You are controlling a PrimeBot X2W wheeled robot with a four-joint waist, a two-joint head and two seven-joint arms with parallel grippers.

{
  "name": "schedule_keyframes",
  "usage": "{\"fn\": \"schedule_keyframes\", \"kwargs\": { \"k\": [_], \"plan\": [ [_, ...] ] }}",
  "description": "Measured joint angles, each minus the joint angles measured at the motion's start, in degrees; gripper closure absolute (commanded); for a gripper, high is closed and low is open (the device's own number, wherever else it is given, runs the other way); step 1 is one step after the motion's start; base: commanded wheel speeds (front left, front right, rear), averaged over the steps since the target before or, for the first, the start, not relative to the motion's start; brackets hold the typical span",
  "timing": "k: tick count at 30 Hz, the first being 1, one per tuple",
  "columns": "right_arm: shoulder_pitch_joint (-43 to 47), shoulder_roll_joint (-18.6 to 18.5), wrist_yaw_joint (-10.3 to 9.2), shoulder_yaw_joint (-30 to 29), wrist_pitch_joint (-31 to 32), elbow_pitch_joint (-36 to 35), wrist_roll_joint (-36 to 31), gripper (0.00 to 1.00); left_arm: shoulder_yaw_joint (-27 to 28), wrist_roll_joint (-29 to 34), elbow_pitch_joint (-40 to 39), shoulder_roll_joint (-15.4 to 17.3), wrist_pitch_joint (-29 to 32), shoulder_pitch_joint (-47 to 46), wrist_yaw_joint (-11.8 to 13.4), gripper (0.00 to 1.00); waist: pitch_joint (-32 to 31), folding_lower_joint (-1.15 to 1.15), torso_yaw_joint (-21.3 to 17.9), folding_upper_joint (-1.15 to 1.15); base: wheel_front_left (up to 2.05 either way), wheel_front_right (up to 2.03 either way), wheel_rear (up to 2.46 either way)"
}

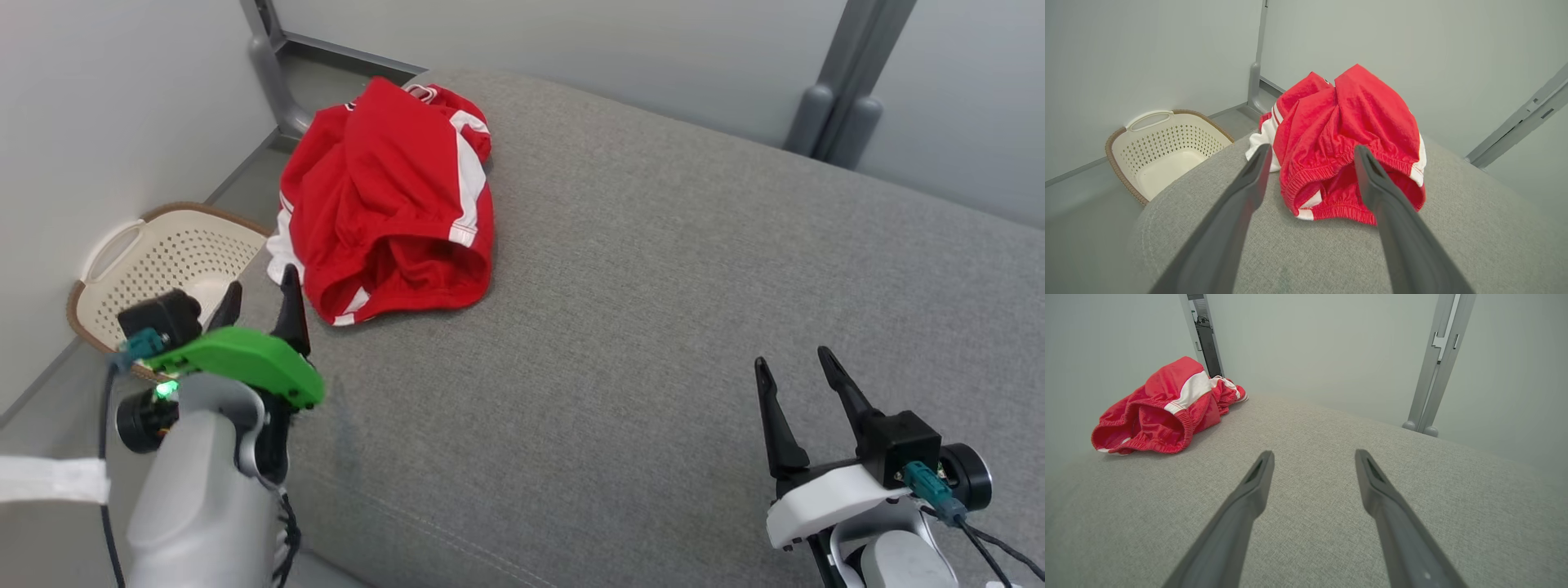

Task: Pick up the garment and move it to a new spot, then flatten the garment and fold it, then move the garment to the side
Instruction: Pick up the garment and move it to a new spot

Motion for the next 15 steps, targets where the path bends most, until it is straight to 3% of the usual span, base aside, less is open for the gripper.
{"fn": "schedule_keyframes", "kwargs": {
  "k": [9,15],
  "plan": [
    [-1.79,-0.03,0.03,-0.87,0.00,-1.91,-5.52,0.00,3.81,-8.15,11.11,2.35,10.43,-12.93,-0.73,0.00,5.45,0.00,-6.00,0.00,0.00,0.00,0.00],
    [-2.15,-0.04,0.04,-1.48,0.01,-3.53,-6.81,0.00,4.08,-8.72,14.45,4.74,13.40,-17.49,-0.80,0.00,9.89,0.00,-10.65,0.00,0.00,0.00,0.00]
  ]
}}
